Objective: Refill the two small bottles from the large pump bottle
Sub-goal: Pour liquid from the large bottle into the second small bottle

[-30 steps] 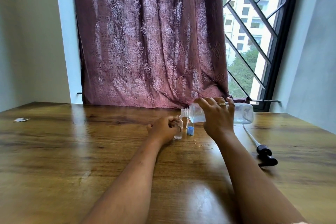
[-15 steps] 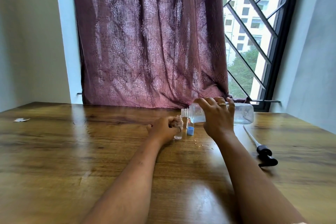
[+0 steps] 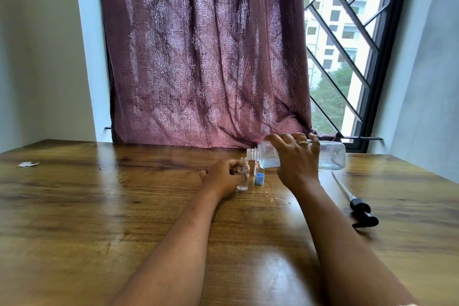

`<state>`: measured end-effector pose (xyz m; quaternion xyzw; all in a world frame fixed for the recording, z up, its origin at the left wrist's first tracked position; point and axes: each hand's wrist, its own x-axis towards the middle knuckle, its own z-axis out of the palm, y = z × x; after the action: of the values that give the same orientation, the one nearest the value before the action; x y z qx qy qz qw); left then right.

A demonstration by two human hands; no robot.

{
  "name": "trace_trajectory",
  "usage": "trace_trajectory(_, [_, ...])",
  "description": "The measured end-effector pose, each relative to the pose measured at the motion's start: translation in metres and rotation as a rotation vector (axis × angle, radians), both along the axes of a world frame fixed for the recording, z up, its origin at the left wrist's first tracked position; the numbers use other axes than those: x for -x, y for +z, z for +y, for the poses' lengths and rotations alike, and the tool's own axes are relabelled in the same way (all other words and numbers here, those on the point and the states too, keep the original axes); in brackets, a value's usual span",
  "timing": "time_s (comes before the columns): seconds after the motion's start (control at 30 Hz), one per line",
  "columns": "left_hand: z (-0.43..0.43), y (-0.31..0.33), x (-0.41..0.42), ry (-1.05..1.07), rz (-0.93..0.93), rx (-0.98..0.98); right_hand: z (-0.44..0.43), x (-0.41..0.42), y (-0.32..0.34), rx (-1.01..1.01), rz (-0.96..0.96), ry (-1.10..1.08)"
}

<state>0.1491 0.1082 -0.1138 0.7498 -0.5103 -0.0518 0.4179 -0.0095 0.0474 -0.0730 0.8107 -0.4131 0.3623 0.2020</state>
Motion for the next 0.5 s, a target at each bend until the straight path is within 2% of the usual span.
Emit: trace_trajectory(0.5, [-0.0012,-0.0021,-0.0025,-0.005,0.02,0.0,-0.0003,0.0,-0.0003,0.009,0.006,-0.009])
